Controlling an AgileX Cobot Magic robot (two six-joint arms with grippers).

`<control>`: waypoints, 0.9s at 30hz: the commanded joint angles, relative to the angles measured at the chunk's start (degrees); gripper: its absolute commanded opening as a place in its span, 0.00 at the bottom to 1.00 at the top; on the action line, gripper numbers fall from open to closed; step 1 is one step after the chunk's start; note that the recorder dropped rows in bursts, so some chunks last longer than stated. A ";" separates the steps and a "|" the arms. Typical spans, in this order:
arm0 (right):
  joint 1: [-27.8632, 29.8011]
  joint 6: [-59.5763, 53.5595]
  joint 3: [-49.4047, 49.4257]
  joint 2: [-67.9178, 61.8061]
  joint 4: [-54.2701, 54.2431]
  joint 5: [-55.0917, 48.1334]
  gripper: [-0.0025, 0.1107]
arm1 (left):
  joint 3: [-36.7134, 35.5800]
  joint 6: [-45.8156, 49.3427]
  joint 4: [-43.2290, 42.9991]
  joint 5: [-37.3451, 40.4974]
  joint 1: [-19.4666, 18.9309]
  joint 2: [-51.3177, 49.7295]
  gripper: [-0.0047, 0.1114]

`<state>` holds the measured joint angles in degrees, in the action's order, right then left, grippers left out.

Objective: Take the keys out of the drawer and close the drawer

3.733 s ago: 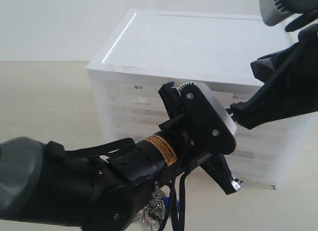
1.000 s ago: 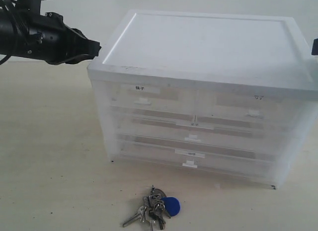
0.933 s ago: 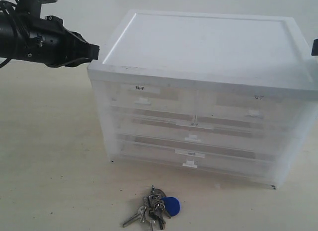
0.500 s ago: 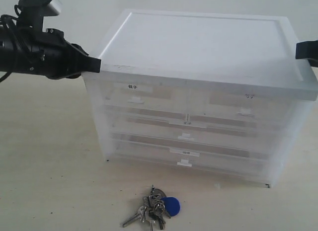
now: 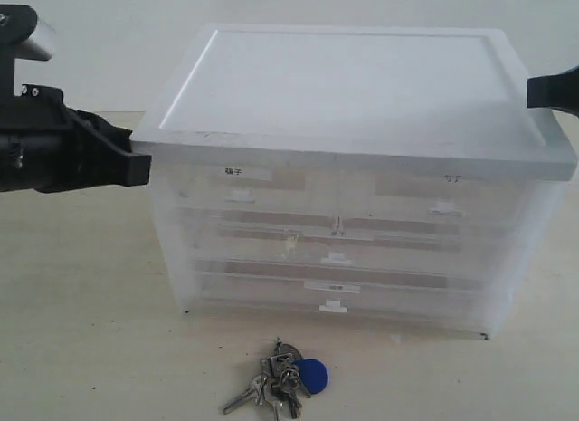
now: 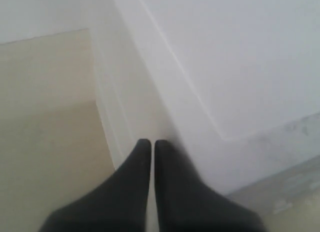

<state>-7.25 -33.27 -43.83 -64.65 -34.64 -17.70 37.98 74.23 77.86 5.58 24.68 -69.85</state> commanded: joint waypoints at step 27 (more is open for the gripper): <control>9.47 36.72 -4.84 -3.63 33.60 -9.68 0.02 | 0.12 3.18 2.40 -4.87 -2.38 4.44 0.08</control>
<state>1.45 2.39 -48.46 -65.21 -2.17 -25.57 37.58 77.10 80.62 0.00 24.11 -62.34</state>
